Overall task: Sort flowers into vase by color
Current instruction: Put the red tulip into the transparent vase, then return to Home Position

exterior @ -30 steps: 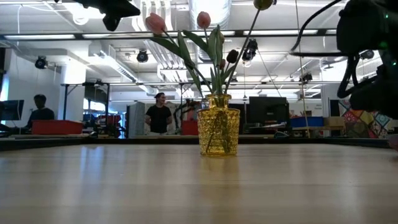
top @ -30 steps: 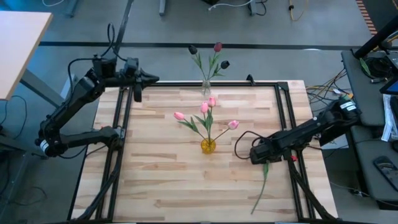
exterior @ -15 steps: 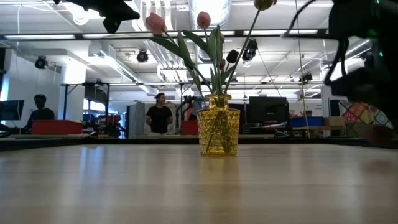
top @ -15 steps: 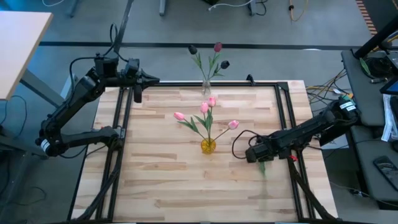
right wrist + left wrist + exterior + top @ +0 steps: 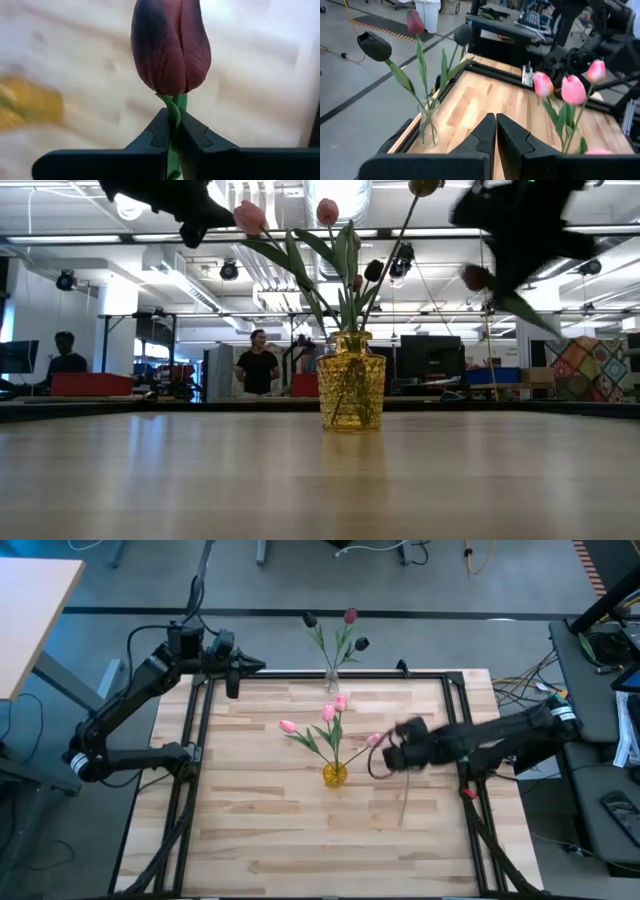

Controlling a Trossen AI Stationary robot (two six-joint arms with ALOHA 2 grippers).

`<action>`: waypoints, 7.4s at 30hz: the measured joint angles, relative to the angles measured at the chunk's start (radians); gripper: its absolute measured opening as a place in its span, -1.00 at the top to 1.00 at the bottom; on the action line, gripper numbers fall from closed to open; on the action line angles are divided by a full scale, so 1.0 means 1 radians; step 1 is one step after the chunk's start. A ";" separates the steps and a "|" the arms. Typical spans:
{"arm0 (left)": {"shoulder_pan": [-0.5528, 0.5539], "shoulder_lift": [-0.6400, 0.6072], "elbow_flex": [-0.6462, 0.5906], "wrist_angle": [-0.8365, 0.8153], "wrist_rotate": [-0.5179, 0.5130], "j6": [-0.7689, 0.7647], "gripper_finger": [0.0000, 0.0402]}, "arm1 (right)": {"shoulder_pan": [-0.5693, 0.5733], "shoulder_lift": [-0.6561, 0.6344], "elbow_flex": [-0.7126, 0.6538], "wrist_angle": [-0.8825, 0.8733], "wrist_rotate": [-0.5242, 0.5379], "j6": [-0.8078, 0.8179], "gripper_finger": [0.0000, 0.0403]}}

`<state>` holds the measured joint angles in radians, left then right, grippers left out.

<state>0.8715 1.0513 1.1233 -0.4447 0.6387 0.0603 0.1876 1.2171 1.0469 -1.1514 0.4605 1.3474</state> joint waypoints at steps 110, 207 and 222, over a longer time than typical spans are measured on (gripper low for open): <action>0.159 0.419 0.059 0.455 -0.154 -0.118 1.00 | -0.726 0.518 1.009 0.504 -0.529 -1.479 0.94; -0.273 -0.248 -0.854 0.973 -0.238 -0.210 1.00 | -0.696 -0.453 -0.630 1.369 -0.700 -1.318 0.96; -0.464 -0.514 -0.977 0.772 -0.492 -0.193 1.00 | -0.680 -0.673 -0.807 1.369 -0.667 -1.253 0.96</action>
<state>0.4072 0.5378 0.1463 0.3270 0.1471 -0.1330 -0.4927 0.5443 0.2400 0.2173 -0.2062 0.0944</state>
